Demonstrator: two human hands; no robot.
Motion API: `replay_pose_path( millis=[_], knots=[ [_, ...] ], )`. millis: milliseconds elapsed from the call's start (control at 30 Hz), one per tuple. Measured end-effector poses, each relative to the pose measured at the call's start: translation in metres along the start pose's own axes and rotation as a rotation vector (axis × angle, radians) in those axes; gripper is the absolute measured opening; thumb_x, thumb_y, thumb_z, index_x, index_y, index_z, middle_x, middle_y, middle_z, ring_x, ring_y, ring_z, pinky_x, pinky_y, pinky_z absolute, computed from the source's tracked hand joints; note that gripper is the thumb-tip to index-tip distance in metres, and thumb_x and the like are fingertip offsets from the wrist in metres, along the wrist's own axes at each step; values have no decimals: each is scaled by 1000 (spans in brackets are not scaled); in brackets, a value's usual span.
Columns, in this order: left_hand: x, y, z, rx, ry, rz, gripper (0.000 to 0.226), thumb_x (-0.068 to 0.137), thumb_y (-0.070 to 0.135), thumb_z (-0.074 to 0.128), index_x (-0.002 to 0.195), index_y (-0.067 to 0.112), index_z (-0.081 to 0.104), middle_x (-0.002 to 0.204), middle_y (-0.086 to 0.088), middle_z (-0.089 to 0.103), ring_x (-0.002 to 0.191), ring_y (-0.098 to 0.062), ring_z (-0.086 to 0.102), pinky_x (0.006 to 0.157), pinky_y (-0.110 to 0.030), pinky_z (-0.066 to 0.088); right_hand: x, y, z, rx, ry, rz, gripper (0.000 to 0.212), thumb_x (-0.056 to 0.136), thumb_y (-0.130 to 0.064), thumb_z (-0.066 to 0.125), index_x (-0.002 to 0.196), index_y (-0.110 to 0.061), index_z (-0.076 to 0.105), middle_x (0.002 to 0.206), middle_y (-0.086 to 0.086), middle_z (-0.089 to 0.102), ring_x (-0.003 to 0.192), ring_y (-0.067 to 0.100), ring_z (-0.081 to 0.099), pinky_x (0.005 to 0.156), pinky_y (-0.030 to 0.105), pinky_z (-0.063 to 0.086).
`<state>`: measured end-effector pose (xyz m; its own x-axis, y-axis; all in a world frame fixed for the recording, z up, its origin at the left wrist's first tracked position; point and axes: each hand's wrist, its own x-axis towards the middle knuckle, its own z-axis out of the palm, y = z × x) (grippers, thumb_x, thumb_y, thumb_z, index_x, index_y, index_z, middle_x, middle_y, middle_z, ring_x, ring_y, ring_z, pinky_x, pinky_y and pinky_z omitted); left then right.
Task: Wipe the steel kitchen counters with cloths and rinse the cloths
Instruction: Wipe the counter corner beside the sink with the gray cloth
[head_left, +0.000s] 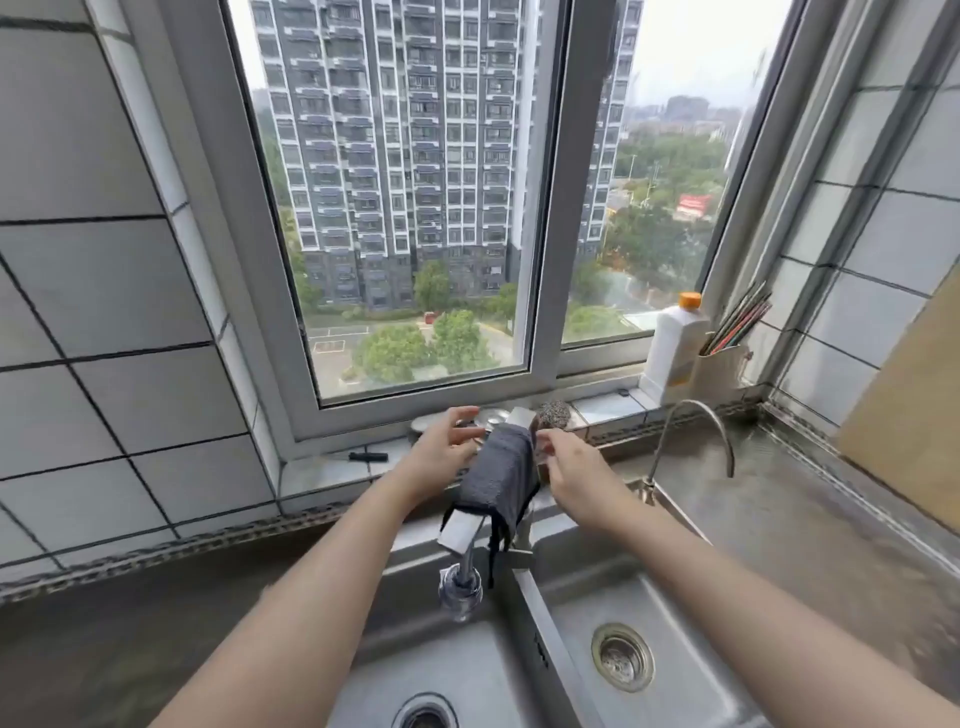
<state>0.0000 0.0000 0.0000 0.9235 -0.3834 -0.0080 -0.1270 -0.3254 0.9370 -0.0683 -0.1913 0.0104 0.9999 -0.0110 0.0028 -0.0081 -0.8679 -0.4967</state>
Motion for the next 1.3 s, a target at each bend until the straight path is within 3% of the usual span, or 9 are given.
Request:
replay_pose_path(
  millis=[200, 333, 433, 600, 767, 900, 1100, 1200, 1300],
  knots=[
    [7, -1, 2, -92, -152, -74, 46, 96, 6, 56, 138, 21, 44, 105, -5, 66, 89, -11, 63, 74, -20, 51, 15, -1, 8, 87, -65, 35, 29, 95, -13, 46, 123, -10, 51, 126, 15, 53, 118, 31, 52, 102, 40, 41],
    [5, 3, -3, 84, -104, -60, 23, 93, 11, 63, 115, 7, 65, 98, -8, 68, 80, -11, 59, 67, -18, 48, 17, 0, 5, 142, -75, 71, 8, 91, -22, 53, 92, -17, 47, 96, 4, 57, 90, 25, 53, 66, 33, 39],
    [4, 5, -16, 266, -47, -45, 9, 91, 9, 63, 92, 2, 69, 84, -8, 65, 74, -13, 54, 73, -28, 44, 17, 1, -5, 183, -9, 73, 19, 85, -22, 55, 74, -21, 39, 76, -2, 51, 74, 21, 46, 55, 27, 30],
    [-11, 9, -41, 295, 94, -84, 9, 91, 17, 65, 84, 11, 66, 73, 4, 61, 70, -10, 52, 58, -15, 40, 20, -11, -30, 239, 93, 4, 20, 83, -21, 57, 77, -22, 38, 75, -2, 52, 67, 12, 45, 55, 28, 32],
    [-46, 18, -65, 104, 242, -141, 12, 92, 26, 66, 84, 17, 63, 79, 1, 67, 72, -9, 58, 58, -13, 44, 24, -48, -46, 155, 45, -167, 8, 85, -23, 57, 88, -17, 60, 84, 3, 63, 81, 21, 58, 64, 27, 39],
    [-88, 24, -88, 22, 367, -192, 15, 87, 30, 72, 81, 17, 66, 77, 2, 69, 68, -9, 62, 58, -18, 46, 23, -85, -52, 100, 15, -316, 8, 85, -21, 59, 84, -13, 61, 79, 2, 60, 79, 21, 55, 60, 26, 36],
    [-186, 13, -122, 49, 637, -252, 11, 86, 24, 73, 83, 16, 66, 81, 0, 67, 72, -9, 59, 58, -19, 44, 4, -147, -16, 99, -83, -519, 8, 87, -20, 62, 93, -14, 62, 89, 5, 63, 84, 22, 56, 67, 29, 40],
    [-246, -4, -131, 39, 745, -330, 11, 86, 18, 73, 94, 11, 68, 90, -6, 68, 82, -15, 61, 69, -29, 46, -11, -176, 16, 105, -177, -609, 13, 87, -22, 64, 98, -15, 66, 98, 8, 68, 91, 24, 61, 76, 32, 49],
    [-307, -24, -134, 32, 878, -386, 11, 85, 17, 73, 94, 12, 70, 93, -7, 70, 85, -16, 61, 71, -30, 46, -32, -204, 51, 68, -255, -711, 18, 88, -23, 62, 101, -13, 70, 101, 11, 71, 97, 29, 63, 75, 29, 45]
  ],
)
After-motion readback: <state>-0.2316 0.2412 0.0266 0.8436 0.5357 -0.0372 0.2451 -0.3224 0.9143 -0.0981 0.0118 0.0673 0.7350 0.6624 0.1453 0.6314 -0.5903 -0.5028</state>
